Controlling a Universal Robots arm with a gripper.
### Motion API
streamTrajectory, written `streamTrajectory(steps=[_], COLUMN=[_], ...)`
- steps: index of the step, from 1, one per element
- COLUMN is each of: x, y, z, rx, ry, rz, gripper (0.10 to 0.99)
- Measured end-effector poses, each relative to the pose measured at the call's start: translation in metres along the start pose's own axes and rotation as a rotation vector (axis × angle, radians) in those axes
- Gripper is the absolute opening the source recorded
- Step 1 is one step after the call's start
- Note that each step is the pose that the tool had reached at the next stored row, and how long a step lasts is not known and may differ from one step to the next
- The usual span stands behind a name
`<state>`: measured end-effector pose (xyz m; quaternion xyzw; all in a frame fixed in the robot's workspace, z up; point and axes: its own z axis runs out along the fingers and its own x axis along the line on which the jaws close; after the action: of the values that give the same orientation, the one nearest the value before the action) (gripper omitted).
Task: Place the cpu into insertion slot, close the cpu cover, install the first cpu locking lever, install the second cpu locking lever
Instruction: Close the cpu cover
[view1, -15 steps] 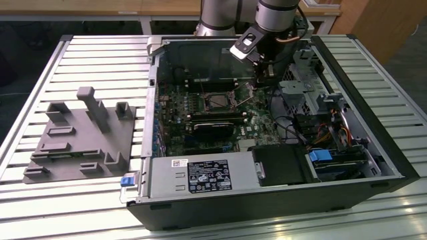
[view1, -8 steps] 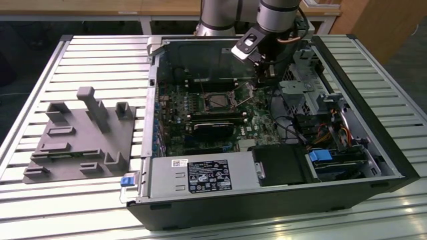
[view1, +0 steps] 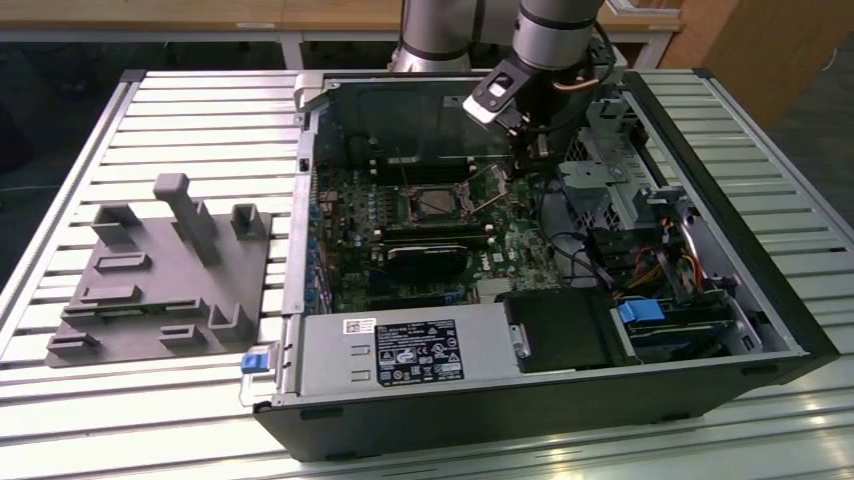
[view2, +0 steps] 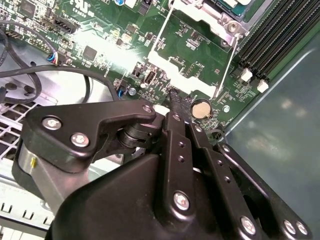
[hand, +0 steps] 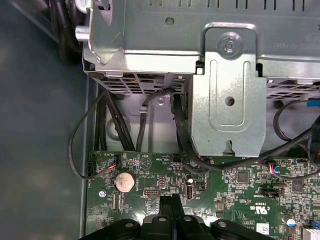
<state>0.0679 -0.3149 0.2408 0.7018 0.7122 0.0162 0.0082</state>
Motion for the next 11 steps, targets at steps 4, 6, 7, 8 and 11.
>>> streamTrajectory(steps=[4, 6, 7, 8, 11], x=[0.0005, 0.0005, 0.0006, 0.0006, 0.0007], y=[-0.0001, -0.0008, -0.0020, -0.0035, -0.0093], z=[0.0024, 0.0025, 0.0025, 0.0025, 0.0022], rx=[0.000, 0.000, 0.000, 0.000, 0.000], ry=[-0.0004, -0.0003, -0.0002, -0.0001, -0.0002], rz=[0.000, 0.000, 0.000, 0.000, 0.000], gripper=[0.106, 0.106, 0.106, 0.106, 0.106])
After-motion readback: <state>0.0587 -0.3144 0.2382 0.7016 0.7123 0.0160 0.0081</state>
